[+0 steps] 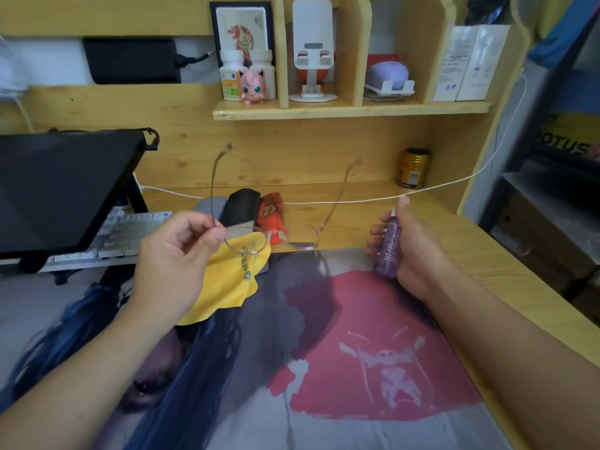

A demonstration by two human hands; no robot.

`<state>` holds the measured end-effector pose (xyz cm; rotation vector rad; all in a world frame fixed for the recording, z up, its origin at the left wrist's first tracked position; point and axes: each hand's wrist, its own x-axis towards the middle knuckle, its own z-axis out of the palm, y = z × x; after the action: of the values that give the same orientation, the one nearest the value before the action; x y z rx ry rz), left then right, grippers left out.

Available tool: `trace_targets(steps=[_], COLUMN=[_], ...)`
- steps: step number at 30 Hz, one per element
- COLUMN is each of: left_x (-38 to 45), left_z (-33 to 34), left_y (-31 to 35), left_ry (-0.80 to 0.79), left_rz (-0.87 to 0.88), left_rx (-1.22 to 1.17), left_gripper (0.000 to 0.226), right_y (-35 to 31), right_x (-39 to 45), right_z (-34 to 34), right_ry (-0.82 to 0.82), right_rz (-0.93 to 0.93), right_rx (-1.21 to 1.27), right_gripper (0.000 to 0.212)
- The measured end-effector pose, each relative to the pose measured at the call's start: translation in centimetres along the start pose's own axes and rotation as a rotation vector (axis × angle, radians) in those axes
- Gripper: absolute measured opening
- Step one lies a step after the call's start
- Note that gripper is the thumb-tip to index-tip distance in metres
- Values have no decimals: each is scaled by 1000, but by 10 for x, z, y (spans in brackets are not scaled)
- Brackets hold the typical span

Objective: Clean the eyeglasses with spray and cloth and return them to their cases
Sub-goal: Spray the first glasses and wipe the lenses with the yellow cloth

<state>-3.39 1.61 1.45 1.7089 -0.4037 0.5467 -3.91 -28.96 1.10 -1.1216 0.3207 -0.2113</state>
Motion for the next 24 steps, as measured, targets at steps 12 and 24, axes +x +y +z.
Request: trace_targets(steps=[12, 24], left_x=[0, -5], left_z=[-7, 5], left_y=[3, 1], left_ry=[135, -16], left_rz=[624, 817], left_rx=[446, 391], left_gripper=[4, 14], right_y=[6, 7], right_x=[-71, -71], right_z=[59, 59], right_ry=[-308, -112], right_rz=[83, -72], right_rx=[-459, -592], right_gripper=[73, 78])
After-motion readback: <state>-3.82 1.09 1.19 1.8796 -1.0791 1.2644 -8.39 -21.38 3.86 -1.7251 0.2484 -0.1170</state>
